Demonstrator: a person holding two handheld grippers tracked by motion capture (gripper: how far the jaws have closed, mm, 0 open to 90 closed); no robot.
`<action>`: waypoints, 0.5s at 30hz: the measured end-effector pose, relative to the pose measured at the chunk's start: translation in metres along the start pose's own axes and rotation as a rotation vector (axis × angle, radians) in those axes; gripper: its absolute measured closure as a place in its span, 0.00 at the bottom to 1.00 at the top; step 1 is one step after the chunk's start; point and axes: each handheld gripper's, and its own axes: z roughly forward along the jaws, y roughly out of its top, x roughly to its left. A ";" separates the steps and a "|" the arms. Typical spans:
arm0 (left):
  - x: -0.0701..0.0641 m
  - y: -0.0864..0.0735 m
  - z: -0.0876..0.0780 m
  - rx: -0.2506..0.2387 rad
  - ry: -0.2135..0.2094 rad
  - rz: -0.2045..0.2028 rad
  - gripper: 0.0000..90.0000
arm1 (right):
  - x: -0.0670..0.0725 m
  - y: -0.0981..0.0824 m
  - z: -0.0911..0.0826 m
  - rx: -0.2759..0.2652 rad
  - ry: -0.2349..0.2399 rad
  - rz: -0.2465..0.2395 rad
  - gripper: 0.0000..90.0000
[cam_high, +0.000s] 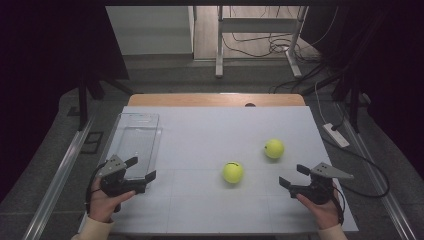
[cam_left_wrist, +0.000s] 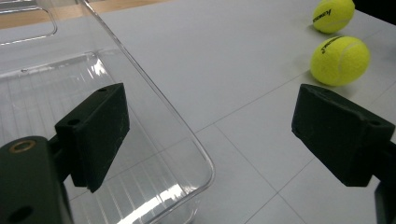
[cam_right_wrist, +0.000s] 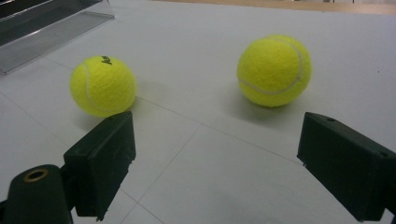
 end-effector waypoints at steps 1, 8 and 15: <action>0.000 0.000 0.000 -0.002 0.001 0.001 0.14 | 0.000 0.000 0.000 -0.001 -0.001 -0.001 0.12; 0.001 0.000 -0.001 -0.011 -0.003 -0.007 0.14 | 0.000 0.000 0.001 0.007 -0.003 -0.006 0.12; -0.001 -0.001 -0.001 -0.002 0.001 0.002 0.14 | -0.002 -0.001 0.002 0.016 -0.003 -0.011 0.13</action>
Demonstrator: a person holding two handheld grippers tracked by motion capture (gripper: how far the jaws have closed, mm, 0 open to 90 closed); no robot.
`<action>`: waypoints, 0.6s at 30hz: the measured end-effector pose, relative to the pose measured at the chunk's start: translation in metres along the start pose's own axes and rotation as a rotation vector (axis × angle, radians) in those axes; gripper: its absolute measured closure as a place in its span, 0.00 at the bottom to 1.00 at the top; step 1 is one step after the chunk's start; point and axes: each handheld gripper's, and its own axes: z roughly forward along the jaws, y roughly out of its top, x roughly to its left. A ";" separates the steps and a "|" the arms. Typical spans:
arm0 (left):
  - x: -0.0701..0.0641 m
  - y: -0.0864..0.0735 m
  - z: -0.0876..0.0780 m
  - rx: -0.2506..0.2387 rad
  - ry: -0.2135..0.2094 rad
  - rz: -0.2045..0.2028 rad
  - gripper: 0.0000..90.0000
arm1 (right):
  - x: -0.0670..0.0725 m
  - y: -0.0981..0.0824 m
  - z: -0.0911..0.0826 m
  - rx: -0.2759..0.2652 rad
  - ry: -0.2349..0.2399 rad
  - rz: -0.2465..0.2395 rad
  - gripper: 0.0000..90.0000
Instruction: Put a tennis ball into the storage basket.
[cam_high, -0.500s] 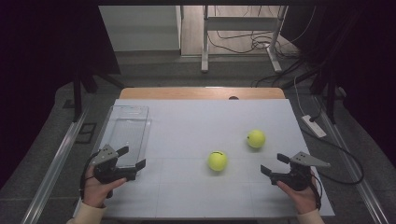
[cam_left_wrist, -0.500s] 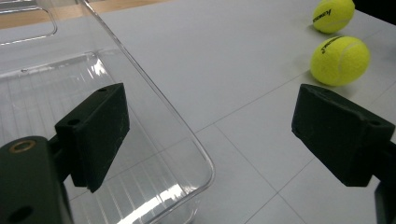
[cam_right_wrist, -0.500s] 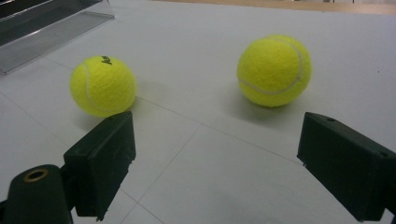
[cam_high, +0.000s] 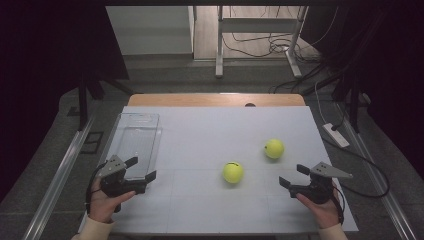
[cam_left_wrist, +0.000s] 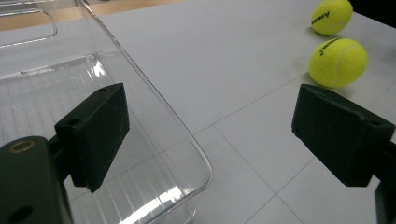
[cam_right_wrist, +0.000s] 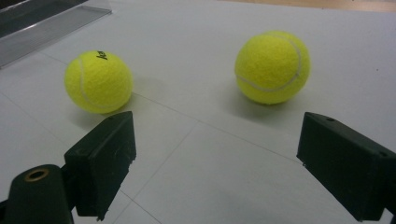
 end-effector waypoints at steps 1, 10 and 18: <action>0.000 0.000 0.000 0.000 0.001 0.001 0.14 | 0.000 -0.001 0.001 0.004 -0.001 0.000 0.13; -0.001 -0.001 0.000 0.001 -0.004 0.000 0.14 | -0.003 -0.001 0.002 0.010 -0.006 0.007 0.13; -0.002 -0.003 -0.001 0.000 -0.005 -0.004 0.14 | -0.004 0.000 0.002 0.003 -0.009 0.010 0.13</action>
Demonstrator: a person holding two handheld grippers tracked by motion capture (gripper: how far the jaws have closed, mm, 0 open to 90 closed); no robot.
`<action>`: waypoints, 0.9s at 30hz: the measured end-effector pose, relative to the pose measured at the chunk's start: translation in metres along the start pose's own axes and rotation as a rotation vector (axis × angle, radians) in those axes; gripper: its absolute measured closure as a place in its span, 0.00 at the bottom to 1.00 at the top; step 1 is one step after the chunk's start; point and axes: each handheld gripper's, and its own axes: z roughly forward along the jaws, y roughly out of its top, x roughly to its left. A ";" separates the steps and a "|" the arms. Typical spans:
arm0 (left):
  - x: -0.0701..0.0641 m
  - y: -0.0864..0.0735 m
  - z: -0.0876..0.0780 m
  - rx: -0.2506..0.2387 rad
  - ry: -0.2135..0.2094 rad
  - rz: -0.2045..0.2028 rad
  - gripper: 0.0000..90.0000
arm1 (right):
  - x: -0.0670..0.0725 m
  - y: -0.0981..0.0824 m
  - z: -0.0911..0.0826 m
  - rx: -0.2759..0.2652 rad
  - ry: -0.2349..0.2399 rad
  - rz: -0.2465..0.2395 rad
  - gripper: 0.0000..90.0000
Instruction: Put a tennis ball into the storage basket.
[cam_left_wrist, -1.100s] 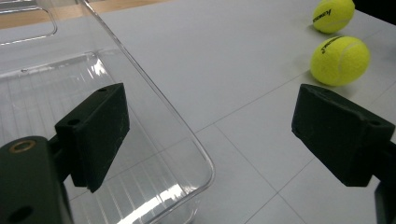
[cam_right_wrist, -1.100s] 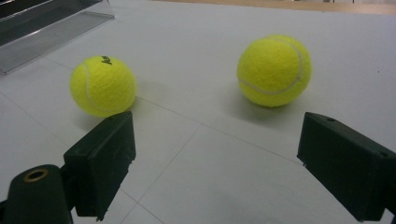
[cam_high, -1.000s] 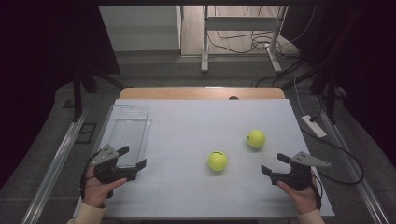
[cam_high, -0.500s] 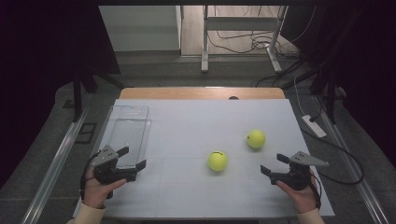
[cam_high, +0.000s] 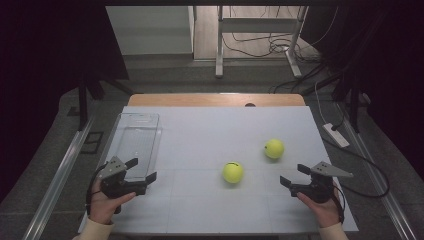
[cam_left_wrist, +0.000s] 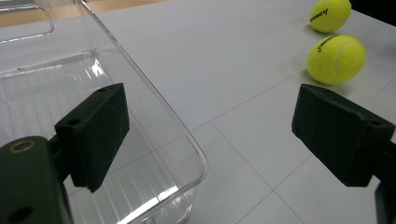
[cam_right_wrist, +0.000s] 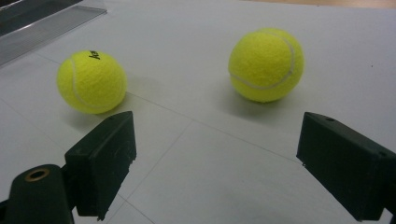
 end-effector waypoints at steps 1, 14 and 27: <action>0.000 0.000 0.000 -0.001 -0.002 -0.001 0.14 | 0.000 0.000 0.001 0.003 0.001 -0.001 0.13; -0.005 0.006 -0.002 -0.014 -0.010 0.009 0.14 | 0.001 0.000 0.003 0.008 0.003 -0.004 0.13; -0.016 0.016 0.005 -0.012 -0.031 0.029 0.14 | 0.000 -0.002 0.003 0.013 0.003 -0.005 0.13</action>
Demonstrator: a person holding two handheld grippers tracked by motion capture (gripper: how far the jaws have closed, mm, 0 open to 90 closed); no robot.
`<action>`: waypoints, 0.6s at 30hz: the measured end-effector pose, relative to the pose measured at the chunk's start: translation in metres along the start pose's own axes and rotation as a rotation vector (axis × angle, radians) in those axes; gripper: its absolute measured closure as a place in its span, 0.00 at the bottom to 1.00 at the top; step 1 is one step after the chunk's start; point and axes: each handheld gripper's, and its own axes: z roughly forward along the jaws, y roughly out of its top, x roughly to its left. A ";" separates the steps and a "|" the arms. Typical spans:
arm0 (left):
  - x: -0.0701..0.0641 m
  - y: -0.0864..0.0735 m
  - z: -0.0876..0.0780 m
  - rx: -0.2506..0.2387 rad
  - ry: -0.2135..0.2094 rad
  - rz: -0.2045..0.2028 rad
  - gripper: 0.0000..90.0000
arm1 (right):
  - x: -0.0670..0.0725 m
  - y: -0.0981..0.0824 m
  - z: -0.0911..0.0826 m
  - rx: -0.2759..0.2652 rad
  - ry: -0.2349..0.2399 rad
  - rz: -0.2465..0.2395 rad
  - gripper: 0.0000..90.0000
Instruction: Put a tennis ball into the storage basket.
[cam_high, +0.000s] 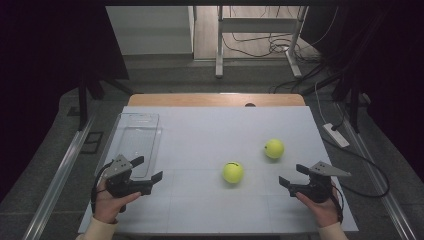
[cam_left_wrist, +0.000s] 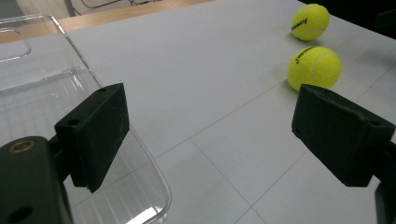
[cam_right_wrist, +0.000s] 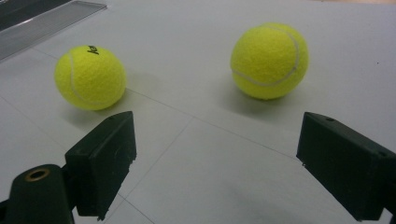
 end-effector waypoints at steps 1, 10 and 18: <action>0.000 0.000 0.000 0.000 0.000 0.000 0.14 | 0.000 0.000 0.000 0.000 0.000 0.000 0.13; -0.005 0.005 0.006 0.008 -0.018 0.008 0.14 | 0.002 -0.001 0.000 0.003 -0.002 -0.002 0.13; -0.006 0.008 0.011 0.015 -0.029 0.004 0.14 | 0.003 -0.002 0.000 0.009 -0.004 -0.006 0.13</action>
